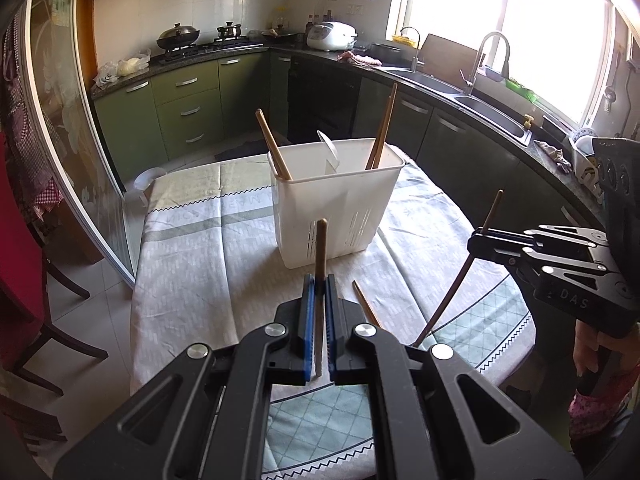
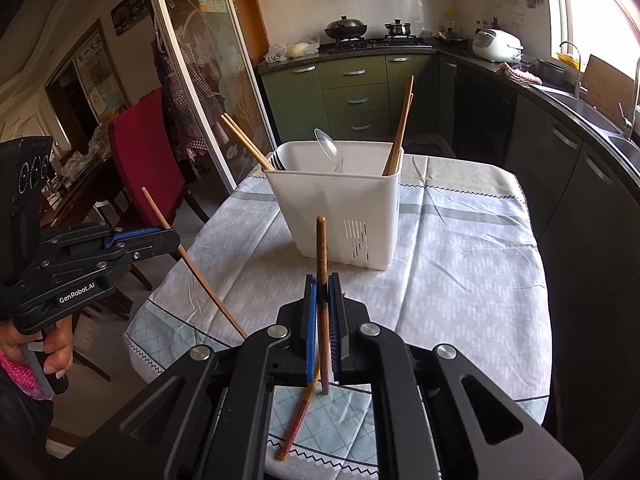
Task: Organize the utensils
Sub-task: 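Lift both chopsticks upright and carry them above the white holder, then lower the chopsticks into the holder and open both grippers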
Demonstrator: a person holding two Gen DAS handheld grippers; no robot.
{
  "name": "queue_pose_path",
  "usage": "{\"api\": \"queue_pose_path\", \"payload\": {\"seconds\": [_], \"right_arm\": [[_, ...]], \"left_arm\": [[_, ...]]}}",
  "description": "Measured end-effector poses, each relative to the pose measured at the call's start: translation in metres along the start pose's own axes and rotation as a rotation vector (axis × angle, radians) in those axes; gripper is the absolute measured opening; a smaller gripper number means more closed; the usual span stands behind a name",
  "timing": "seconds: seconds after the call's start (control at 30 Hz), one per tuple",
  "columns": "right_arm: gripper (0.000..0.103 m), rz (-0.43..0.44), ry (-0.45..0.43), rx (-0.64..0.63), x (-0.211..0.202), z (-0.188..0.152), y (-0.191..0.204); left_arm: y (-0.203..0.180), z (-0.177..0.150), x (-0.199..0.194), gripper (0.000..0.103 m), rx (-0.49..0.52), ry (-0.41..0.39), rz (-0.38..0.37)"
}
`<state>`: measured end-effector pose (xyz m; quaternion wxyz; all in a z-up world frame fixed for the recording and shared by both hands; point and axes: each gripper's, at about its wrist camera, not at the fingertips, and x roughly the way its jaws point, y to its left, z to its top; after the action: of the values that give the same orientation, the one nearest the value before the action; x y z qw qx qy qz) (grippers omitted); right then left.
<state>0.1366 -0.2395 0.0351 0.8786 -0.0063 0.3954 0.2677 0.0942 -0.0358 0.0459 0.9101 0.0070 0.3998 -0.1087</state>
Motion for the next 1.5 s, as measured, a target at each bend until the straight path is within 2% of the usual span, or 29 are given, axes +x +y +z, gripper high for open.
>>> {"api": "queue_pose_path", "payload": {"seconds": [0.37, 0.6, 0.73, 0.9, 1.1, 1.17, 1.23, 1.5], "right_arm": [[0.007, 0.008, -0.027, -0.005, -0.011, 0.008, 0.001], [0.007, 0.009, -0.096, -0.029, -0.037, 0.036, 0.005], [0.007, -0.001, -0.17, -0.036, -0.06, 0.066, 0.005], [0.007, 0.011, -0.257, -0.026, -0.085, 0.109, 0.002], [0.007, -0.008, -0.379, -0.008, -0.106, 0.154, -0.002], [0.007, -0.021, -0.384, 0.003, -0.099, 0.166, -0.007], [0.007, -0.022, -0.362, 0.022, -0.08, 0.174, -0.013], [0.007, -0.022, -0.194, 0.084, 0.018, 0.174, -0.039]], "left_arm": [[-0.003, 0.009, -0.007, 0.005, 0.004, -0.016, -0.015], [-0.01, 0.035, -0.026, 0.005, 0.016, -0.05, -0.038], [-0.019, 0.064, -0.049, 0.005, 0.038, -0.108, -0.053], [-0.029, 0.108, -0.08, 0.005, 0.055, -0.226, -0.035], [-0.033, 0.149, -0.096, 0.005, 0.061, -0.344, 0.026], [-0.03, 0.157, -0.085, 0.005, 0.051, -0.349, 0.051], [-0.025, 0.161, -0.065, 0.005, 0.033, -0.32, 0.047], [-0.006, 0.155, 0.019, 0.005, -0.022, -0.179, 0.044]]}}
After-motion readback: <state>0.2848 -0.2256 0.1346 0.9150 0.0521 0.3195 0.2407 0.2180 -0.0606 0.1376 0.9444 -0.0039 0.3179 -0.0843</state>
